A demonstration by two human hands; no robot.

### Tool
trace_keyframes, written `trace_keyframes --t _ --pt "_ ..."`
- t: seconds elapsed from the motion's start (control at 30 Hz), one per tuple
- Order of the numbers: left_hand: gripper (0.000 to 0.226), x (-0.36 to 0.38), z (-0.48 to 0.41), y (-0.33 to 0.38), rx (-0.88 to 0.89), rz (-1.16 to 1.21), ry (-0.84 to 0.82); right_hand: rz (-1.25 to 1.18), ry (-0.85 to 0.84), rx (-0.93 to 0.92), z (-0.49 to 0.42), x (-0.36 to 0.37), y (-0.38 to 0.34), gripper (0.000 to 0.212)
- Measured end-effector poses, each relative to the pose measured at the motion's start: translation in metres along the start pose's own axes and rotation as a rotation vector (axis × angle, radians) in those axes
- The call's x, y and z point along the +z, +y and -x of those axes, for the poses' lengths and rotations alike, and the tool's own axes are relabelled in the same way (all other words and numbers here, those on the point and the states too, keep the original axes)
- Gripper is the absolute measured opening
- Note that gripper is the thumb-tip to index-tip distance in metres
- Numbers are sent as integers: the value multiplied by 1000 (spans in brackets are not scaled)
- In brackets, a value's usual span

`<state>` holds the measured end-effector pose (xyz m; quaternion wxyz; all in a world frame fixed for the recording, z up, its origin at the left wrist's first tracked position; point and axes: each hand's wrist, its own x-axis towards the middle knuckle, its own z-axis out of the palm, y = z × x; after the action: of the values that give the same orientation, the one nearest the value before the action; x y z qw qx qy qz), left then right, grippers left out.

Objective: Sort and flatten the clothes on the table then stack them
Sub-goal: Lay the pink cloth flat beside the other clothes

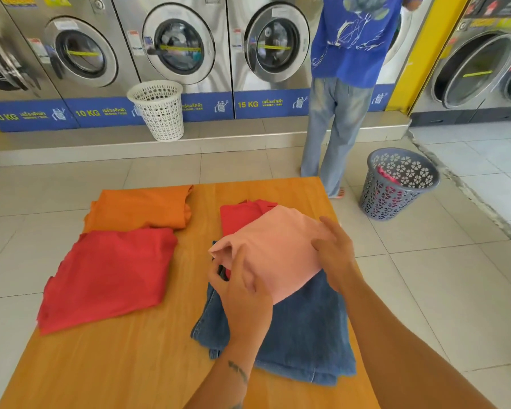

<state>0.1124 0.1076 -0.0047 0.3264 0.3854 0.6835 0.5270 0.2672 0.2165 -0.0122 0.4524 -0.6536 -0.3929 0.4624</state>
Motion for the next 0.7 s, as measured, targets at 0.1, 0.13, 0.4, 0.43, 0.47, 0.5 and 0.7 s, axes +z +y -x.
trace_keyframes --t 0.1,0.13,0.4,0.43,0.47,0.5,0.7 --pt "61 0 3 6 -110 125 109 -56 10 72 10 4 6 42" --pt "60 1 3 7 -167 151 122 -91 23 106 12 5 8 39" --pt "68 -8 -10 21 -370 335 102 -17 38 -42 32 2 -21 50" --pt "68 -13 -12 24 -350 314 81 3 35 -65 35 2 -27 51" --pt "67 -19 -15 28 -332 292 57 9 32 -84 40 4 -33 51" --pt "66 -27 -19 32 -311 274 35 14 30 -103 45 7 -40 51" --pt "63 -115 -46 40 -68 131 -40 -37 5 -208 101 59 -73 50"
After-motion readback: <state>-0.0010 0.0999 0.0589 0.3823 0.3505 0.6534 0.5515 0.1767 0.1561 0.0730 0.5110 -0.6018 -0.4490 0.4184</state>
